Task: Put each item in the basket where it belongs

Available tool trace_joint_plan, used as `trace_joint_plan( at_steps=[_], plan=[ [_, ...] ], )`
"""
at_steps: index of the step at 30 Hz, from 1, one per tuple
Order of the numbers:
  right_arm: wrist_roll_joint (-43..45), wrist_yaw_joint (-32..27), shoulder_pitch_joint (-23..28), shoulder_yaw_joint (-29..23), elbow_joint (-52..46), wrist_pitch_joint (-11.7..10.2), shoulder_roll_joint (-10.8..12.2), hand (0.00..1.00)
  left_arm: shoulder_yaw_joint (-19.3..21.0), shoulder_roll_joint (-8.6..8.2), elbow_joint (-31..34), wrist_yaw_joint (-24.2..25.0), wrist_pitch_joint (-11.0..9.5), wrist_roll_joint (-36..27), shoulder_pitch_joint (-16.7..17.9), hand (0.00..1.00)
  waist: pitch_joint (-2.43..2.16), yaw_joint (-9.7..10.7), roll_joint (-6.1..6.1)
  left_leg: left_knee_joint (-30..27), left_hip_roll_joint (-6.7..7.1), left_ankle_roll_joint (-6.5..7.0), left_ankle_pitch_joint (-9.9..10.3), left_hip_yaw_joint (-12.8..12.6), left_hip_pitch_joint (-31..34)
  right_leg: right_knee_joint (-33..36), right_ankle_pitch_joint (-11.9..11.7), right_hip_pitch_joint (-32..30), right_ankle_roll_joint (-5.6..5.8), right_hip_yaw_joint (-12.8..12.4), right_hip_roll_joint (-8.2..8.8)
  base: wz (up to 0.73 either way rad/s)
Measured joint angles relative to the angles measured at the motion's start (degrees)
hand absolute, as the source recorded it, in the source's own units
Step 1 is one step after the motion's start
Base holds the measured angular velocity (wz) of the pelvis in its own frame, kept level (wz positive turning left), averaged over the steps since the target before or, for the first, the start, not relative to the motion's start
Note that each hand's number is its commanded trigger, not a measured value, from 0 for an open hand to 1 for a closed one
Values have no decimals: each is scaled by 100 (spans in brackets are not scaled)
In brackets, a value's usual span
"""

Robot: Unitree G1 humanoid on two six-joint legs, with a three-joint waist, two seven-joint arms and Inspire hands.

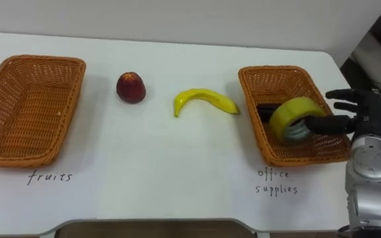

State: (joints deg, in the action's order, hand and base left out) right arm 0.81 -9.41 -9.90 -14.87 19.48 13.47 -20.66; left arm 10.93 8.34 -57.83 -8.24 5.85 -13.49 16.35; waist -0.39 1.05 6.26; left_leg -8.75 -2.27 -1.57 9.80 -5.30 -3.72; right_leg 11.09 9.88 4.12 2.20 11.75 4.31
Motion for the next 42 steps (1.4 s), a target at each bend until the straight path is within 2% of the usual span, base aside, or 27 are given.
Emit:
trace_joint_plan(
  at_steps=[6,15,24,32,39,42],
  plan=[
    [0,20,-1,-5,-16,0,0,0,2,-5,-5,47,5,-52,93,0,10,6,61,-7,0,0,0,0,-2,23,0,-6,0,-9,0,0],
    [7,52,0,-4,-174,29,0,0,7,-7,-4,56,26,-49,110,0,28,-13,67,11,0,0,1,-3,-4,22,0,-30,0,-17,0,0],
    [651,288,-1,2,-933,33,-3,0,93,9,-8,147,50,-48,100,0,51,-34,100,12,-3,0,1,-31,33,52,0,-112,0,-47,-2,-1],
    [653,264,-160,-49,-1797,33,-99,0,236,17,-9,153,25,-34,107,0,6,11,183,2,-3,1,1,-28,69,50,0,-113,0,-27,-2,0],
    [808,268,-229,-70,-2383,34,-331,0,245,3,-16,148,1,-22,134,0,6,0,189,2,-5,1,1,-29,66,59,0,-122,0,-28,-2,0],
    [852,269,-229,-118,-2554,34,-333,0,251,6,-15,142,1,-23,134,0,3,-8,200,-1,-5,1,1,-34,61,60,0,-121,0,-37,-2,0]
  ],
)
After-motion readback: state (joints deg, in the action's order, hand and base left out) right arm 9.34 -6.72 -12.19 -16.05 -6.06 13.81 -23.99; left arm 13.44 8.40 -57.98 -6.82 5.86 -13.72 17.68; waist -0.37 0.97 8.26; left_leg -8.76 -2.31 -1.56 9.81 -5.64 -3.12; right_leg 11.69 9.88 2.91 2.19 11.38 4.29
